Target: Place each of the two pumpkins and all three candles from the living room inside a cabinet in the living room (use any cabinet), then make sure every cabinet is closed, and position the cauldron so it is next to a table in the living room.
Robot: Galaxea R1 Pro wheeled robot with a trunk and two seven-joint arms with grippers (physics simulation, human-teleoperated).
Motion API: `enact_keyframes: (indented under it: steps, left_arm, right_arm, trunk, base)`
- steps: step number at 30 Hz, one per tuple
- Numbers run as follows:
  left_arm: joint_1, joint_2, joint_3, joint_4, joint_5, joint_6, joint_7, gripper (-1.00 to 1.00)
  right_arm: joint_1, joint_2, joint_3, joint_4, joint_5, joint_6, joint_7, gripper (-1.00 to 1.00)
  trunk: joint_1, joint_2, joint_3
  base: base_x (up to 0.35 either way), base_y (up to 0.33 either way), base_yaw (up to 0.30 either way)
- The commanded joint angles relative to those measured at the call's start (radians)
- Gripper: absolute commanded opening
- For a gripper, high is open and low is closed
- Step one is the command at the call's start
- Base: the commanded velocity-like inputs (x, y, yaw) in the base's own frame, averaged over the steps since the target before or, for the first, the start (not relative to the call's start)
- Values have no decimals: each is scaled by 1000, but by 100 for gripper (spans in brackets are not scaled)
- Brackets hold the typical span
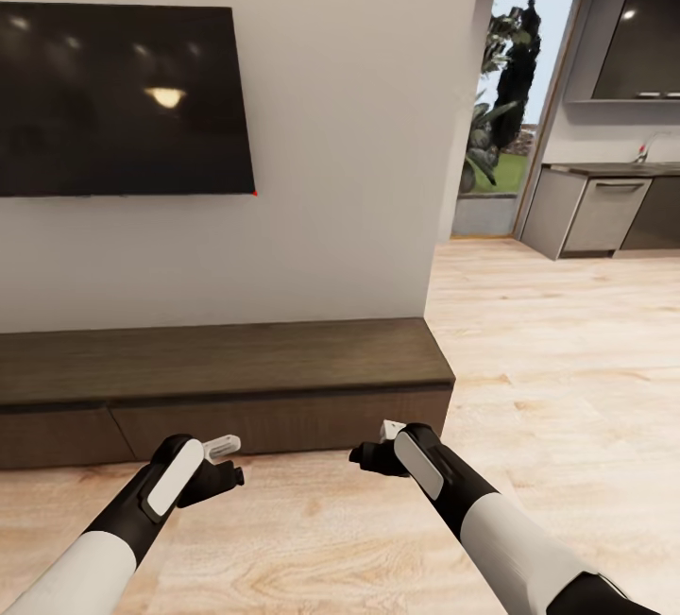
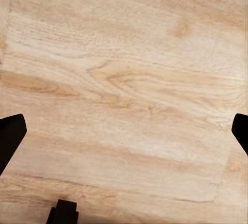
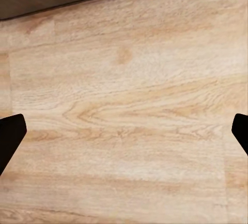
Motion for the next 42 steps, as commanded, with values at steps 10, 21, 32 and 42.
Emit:
enact_keyframes:
  steps: [10, 21, 32, 42]
  left_arm:
    - [-1, 0, -5, -1, 10, 1, 11, 100]
    - [0, 0, -10, -1, 9, -1, 10, 100]
    - [0, 8, -29, 75, 5, -9, 10, 100]
    - [0, 1, -82, 148, 3, -21, 8, 100]
  right_arm:
    - [-1, -1, 5, -1, -8, -3, -8, 100]
    - [-1, -6, 6, 0, -7, -7, -8, 100]
    - [1, -11, 11, 60, -4, -15, -8, 100]
    - [15, -12, 11, 80, -4, -12, -11, 100]
  trunk:
    - [-39, 70, 30]
    - [-81, 147, 65]
    - [-123, 224, 99]
    - [-161, 294, 131]
  base:
    - [0, 0, 0]
    - [0, 0, 0]
    - [0, 0, 0]
    - [0, 0, 0]
